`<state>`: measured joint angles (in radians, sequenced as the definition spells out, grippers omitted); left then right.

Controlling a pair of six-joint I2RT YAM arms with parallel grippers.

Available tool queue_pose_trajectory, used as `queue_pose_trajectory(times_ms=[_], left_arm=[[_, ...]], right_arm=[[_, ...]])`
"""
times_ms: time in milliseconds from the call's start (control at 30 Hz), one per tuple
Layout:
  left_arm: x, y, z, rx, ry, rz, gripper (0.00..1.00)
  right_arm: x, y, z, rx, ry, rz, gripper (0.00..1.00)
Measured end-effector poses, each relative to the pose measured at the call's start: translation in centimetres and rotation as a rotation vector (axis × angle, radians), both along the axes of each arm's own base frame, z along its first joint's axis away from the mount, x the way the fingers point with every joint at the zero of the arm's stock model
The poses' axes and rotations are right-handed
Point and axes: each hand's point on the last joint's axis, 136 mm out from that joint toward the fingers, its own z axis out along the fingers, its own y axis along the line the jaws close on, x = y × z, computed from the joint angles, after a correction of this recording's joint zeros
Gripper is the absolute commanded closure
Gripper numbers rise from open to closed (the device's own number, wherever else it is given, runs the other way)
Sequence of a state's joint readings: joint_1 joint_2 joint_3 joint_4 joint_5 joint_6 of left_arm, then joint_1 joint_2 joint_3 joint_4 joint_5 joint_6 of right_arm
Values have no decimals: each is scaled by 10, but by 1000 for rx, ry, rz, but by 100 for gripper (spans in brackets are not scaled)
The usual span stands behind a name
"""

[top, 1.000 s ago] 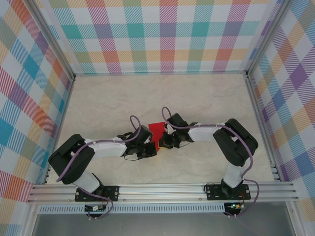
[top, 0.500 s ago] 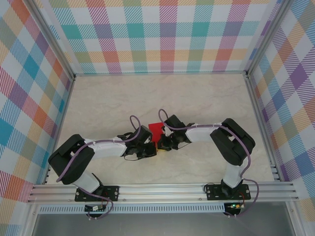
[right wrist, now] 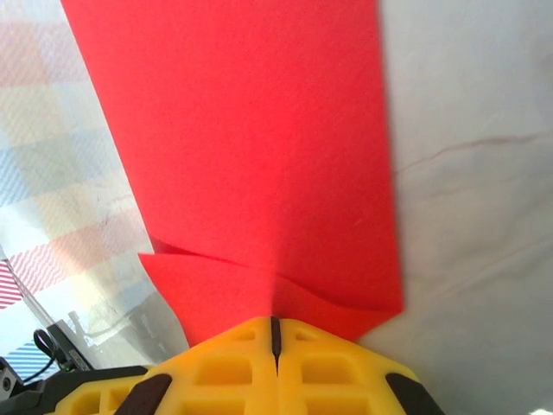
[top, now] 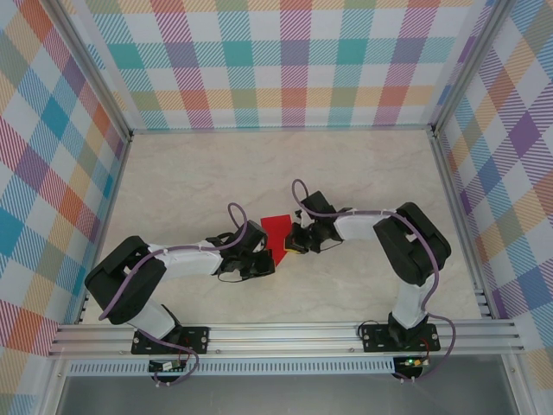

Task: Fold a paper plane with a square sheet of paper (pick it up from the middle)
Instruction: Fold the triangle a second time at the center of the table.

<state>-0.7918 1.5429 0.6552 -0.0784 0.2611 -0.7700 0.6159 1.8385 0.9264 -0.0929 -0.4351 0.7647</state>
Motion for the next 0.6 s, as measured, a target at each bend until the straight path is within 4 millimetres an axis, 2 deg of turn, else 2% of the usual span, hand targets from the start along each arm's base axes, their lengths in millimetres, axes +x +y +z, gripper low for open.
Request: queue_pose_trajectory(times_ms=[267,467,600], left_arm=[[0,0,0,0,-3,-4,99],[0,-1,1,-1,-4,-7,96],[-1,1,2,7,-1,-9,85]], right_arm=[[40,-37,1,-19,-35,-101,97],[46,-44,3,-31,-51,-112,92],[41,-48,18,-18,-94,-116,82]])
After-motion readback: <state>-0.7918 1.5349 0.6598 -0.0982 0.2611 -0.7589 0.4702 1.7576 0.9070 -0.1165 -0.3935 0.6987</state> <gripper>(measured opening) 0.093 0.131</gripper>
